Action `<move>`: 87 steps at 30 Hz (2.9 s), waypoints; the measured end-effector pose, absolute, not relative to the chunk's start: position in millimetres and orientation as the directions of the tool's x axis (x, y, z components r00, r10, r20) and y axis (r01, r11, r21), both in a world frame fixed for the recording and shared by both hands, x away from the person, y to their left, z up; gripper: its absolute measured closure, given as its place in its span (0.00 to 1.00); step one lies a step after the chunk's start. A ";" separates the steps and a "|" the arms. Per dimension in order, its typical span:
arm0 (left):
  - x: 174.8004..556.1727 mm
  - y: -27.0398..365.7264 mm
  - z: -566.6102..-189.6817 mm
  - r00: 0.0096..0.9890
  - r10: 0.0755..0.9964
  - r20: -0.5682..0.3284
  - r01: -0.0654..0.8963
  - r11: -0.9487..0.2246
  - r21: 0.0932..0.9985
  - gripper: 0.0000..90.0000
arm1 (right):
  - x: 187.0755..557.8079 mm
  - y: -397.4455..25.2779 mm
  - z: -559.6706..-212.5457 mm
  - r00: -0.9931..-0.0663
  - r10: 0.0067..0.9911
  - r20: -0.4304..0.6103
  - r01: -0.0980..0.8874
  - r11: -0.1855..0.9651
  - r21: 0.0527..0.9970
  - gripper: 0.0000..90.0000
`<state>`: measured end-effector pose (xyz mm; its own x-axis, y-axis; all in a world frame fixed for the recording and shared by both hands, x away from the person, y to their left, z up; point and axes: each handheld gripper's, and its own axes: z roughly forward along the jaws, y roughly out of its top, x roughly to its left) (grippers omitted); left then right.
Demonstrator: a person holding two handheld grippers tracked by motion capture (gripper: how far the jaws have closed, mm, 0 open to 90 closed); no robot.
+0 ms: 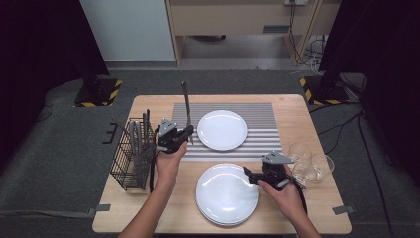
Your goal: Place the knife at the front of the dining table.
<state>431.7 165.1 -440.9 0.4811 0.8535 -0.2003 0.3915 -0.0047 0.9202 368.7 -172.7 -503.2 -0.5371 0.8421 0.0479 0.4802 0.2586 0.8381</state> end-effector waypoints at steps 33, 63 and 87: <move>471.4 154.5 -430.6 0.446 0.868 -0.216 0.382 0.034 0.923 0.99 | 365.6 -175.1 -506.4 -0.530 0.847 0.038 0.481 0.263 0.836 0.15; 478.1 163.3 -462.7 0.400 0.885 -0.239 0.431 0.048 0.901 0.99 | 362.9 -176.2 -506.3 -0.523 0.851 0.043 0.487 0.257 0.834 0.15; 478.7 162.8 -477.9 0.388 0.890 -0.241 0.452 0.045 0.891 0.99 | 363.1 -178.8 -507.0 -0.523 0.851 0.047 0.494 0.258 0.830 0.15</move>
